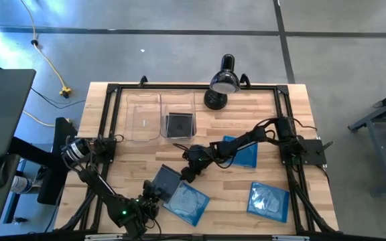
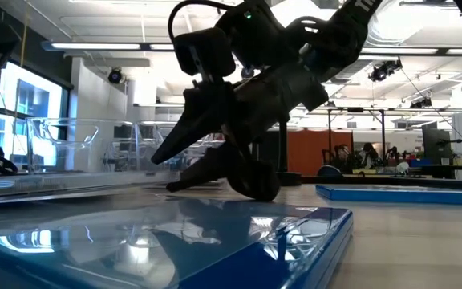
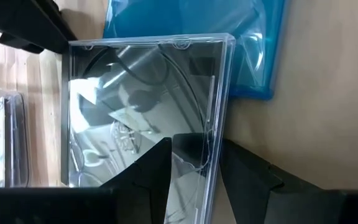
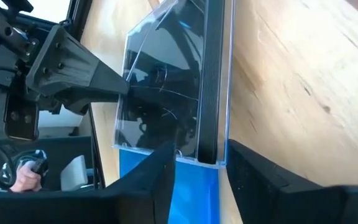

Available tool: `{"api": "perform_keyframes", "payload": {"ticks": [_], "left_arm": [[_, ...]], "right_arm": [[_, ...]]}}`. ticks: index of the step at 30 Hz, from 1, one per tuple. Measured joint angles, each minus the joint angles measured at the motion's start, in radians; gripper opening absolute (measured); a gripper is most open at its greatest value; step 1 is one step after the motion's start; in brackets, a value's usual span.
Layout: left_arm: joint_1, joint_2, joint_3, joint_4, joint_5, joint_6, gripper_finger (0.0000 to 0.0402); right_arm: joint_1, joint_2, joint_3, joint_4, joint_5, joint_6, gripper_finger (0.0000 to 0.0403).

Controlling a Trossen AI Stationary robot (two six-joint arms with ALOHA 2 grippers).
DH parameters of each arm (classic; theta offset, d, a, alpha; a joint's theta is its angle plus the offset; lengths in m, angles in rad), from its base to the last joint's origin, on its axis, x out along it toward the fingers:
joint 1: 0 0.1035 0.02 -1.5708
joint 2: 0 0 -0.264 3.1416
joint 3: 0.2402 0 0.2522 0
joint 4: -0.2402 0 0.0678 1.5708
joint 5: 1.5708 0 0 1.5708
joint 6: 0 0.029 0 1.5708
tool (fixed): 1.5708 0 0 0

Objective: Pick & place jewel cases by type
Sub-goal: Put the black CD case into the right transparent bin

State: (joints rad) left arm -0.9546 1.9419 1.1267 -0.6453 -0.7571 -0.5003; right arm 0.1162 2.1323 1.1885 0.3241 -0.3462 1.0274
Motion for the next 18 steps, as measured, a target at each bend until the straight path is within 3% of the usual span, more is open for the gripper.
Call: {"api": "perform_keyframes", "payload": {"ticks": [18], "left_arm": [[0.0, -0.001, 0.0, -0.008, -0.001, 0.005, 0.0129]], "right_arm": [[-0.001, 0.002, 0.0, 0.043, -0.001, -0.045, 0.0066]]}}
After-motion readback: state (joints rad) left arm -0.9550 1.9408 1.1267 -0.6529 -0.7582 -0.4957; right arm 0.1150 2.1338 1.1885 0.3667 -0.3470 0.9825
